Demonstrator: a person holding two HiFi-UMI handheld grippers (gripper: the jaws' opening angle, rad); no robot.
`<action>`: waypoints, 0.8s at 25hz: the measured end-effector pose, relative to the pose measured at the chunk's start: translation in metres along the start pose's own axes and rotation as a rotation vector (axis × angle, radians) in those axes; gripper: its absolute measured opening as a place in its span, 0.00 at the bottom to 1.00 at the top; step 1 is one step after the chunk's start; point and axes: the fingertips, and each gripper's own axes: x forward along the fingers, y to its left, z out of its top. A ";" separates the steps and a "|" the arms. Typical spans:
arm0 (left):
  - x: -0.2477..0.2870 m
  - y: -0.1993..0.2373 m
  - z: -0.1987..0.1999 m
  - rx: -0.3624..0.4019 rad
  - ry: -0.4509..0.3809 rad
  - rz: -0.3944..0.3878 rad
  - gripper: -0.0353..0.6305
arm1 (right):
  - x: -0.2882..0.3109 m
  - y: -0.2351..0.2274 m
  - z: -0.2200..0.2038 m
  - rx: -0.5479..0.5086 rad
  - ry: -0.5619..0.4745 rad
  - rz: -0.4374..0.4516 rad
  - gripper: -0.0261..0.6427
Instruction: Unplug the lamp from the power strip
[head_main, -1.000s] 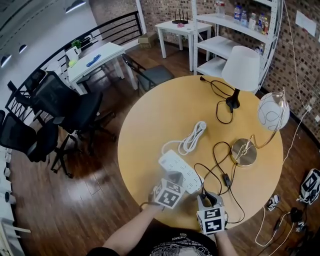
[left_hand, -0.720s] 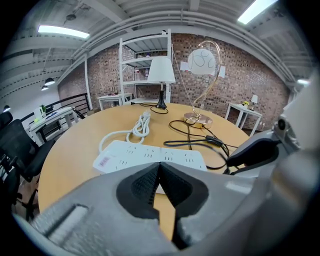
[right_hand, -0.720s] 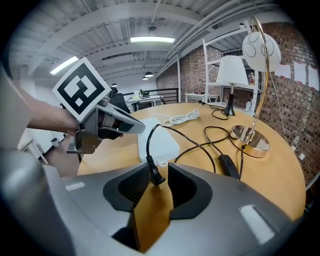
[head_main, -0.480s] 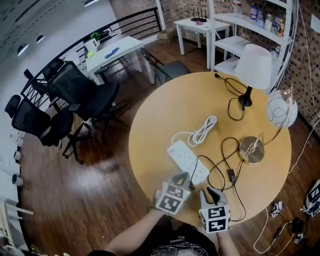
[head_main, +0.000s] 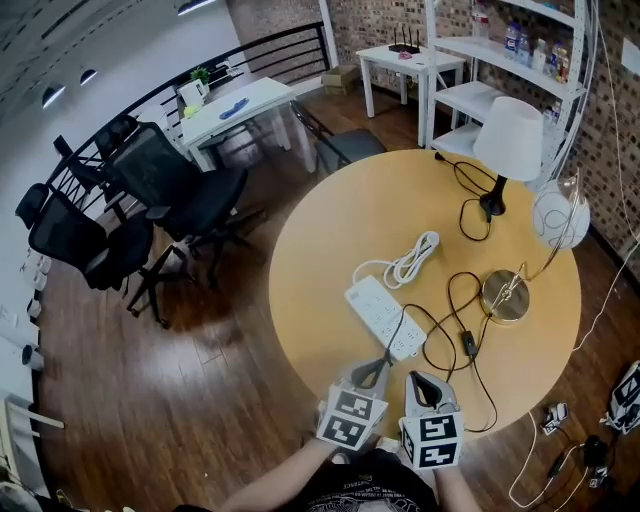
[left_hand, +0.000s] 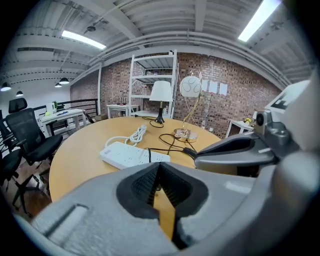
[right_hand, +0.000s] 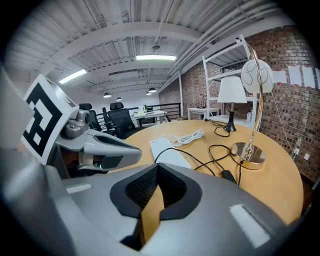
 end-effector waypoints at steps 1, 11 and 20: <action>-0.005 -0.002 0.000 -0.001 -0.009 -0.007 0.06 | -0.002 0.004 0.003 0.005 -0.011 -0.005 0.04; -0.072 -0.011 -0.013 -0.009 -0.094 -0.064 0.06 | -0.043 0.060 0.012 0.088 -0.105 -0.062 0.04; -0.121 -0.028 -0.038 -0.037 -0.123 -0.133 0.06 | -0.083 0.102 0.000 0.125 -0.160 -0.119 0.04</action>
